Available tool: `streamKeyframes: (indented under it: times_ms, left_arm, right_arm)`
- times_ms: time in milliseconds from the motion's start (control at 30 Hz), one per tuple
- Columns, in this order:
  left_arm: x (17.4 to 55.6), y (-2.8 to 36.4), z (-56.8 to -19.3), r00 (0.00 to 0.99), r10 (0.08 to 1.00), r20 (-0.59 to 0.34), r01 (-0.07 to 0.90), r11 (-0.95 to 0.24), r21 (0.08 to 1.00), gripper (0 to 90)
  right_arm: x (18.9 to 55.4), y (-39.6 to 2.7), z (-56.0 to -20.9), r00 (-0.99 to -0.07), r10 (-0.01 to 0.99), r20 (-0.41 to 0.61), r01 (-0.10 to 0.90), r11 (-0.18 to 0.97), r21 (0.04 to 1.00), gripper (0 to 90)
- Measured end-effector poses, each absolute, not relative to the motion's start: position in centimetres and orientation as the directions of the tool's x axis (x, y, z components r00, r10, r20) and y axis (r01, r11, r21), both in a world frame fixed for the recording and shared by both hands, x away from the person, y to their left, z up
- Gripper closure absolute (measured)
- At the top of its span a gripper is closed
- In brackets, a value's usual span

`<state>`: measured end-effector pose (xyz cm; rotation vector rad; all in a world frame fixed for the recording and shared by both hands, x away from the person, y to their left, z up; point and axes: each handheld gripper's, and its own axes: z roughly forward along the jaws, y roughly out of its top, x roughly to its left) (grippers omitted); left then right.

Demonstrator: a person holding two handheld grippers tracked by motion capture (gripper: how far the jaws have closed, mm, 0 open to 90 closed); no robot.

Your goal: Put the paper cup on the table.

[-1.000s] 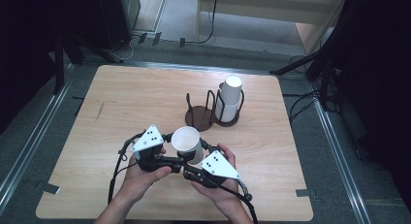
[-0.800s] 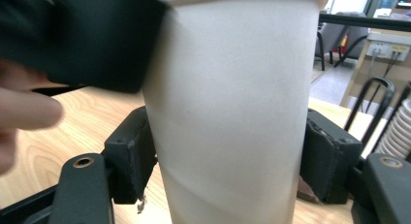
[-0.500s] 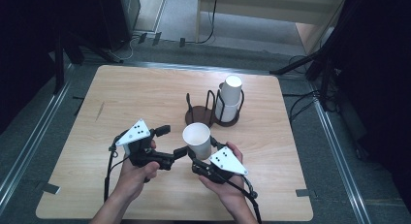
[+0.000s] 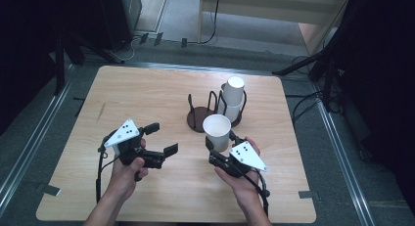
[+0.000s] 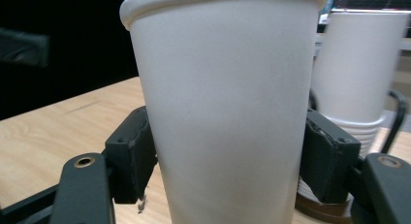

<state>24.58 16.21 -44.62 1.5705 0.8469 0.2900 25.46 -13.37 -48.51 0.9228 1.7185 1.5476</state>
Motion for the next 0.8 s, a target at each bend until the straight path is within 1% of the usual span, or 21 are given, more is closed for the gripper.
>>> streamKeyframes:
  times_ms: [233,367,400,467,500,567,600,667,800]
  left_arm:
    - [24.7,17.9,-45.0,0.661,0.691,-0.293,0.351,0.060,0.934,0.0]
    - [24.5,20.1,-45.4,0.621,0.723,-0.302,0.348,0.090,0.933,0.0]
    - [24.5,20.1,-45.4,0.621,0.723,-0.302,0.348,0.090,0.933,0.0]
    - [24.5,21.6,-45.6,0.583,0.759,-0.288,0.339,0.095,0.936,0.0]
    - [24.5,21.6,-45.6,0.583,0.759,-0.288,0.339,0.095,0.936,0.0]
    - [24.5,23.3,-46.0,0.540,0.792,-0.285,0.330,0.112,0.937,0.0]
    - [24.5,23.3,-46.0,0.540,0.792,-0.285,0.330,0.112,0.937,0.0]
    - [24.4,24.5,-46.4,0.503,0.821,-0.269,0.325,0.109,0.939,0.0]
    - [24.2,25.8,-47.0,0.469,0.846,-0.254,0.322,0.104,0.941,0.0]
  right_arm:
    - [26.2,-14.8,-48.2,-0.523,0.852,0.008,0.081,0.041,0.996,30.2]
    - [26.9,-15.9,-47.8,-0.482,0.876,0.012,0.065,0.022,0.998,30.1]
    - [27.1,-16.2,-47.8,-0.472,0.881,0.009,0.063,0.023,0.998,30.2]
    - [27.4,-16.7,-47.8,-0.457,0.890,0.003,0.055,0.025,0.998,30.2]
    - [27.4,-16.7,-47.8,-0.457,0.890,0.003,0.055,0.025,0.998,30.2]
    - [27.7,-17.5,-47.8,-0.434,0.901,0.007,0.050,0.016,0.999,30.3]
    - [27.7,-17.5,-47.8,-0.434,0.901,0.007,0.050,0.016,0.999,30.3]
    - [28.1,-18.3,-47.9,-0.417,0.909,0.010,0.039,0.007,0.999,30.3]
    - [28.5,-19.1,-48.0,-0.397,0.917,0.035,0.034,-0.024,0.999,30.2]
